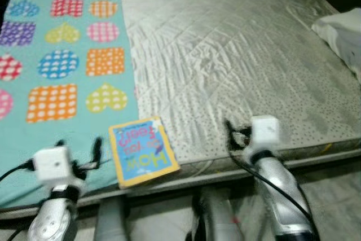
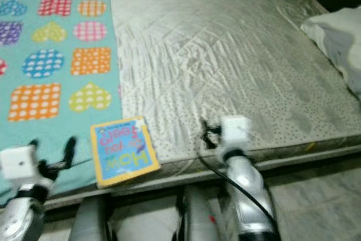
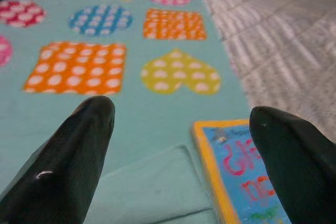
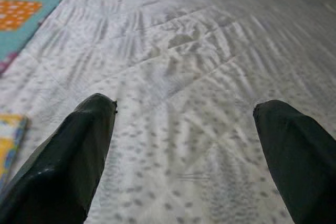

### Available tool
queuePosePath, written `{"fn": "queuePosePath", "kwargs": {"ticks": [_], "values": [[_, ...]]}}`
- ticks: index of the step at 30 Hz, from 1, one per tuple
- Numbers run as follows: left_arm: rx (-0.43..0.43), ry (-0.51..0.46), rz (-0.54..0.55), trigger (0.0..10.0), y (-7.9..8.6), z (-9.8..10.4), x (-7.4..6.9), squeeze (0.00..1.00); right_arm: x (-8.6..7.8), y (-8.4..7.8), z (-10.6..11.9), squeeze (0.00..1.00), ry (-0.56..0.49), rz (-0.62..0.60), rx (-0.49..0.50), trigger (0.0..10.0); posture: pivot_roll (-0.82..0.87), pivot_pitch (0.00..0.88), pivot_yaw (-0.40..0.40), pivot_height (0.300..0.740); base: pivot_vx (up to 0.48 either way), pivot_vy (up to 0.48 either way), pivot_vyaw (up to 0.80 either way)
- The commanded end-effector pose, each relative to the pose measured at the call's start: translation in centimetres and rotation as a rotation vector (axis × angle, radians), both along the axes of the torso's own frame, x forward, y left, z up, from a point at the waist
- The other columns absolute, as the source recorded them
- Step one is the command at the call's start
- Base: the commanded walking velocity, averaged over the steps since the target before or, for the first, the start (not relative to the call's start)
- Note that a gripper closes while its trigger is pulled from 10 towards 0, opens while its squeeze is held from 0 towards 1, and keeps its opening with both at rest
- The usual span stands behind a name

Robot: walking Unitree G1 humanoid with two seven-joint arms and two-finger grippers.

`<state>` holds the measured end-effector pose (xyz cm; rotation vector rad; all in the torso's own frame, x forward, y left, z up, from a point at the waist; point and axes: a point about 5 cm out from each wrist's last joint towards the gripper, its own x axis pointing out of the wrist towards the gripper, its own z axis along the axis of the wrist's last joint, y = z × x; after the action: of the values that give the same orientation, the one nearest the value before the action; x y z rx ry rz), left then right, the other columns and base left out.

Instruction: Clean up the room

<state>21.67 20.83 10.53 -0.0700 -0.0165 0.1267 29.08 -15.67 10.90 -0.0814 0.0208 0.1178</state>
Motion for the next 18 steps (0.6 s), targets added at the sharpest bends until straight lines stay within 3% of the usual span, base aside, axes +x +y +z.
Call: {"fn": "queuePosePath", "kwargs": {"ticks": [1,18], "values": [[-0.014,0.023,-0.021,10.0,-0.66,-0.47,-0.33,0.0,-0.82,-1.75,-1.48,0.0,0.064,-0.06,-0.009,10.0,-0.01,0.217,-0.083,0.564,0.0,0.0,0.0],[-0.071,0.076,0.021,10.0,-0.32,-1.32,-0.43,0.0,-0.85,-1.67,-1.52,0.0,0.06,-0.04,-0.019,10.0,-0.01,0.217,-0.087,0.544,0.0,0.0,0.0]]}}
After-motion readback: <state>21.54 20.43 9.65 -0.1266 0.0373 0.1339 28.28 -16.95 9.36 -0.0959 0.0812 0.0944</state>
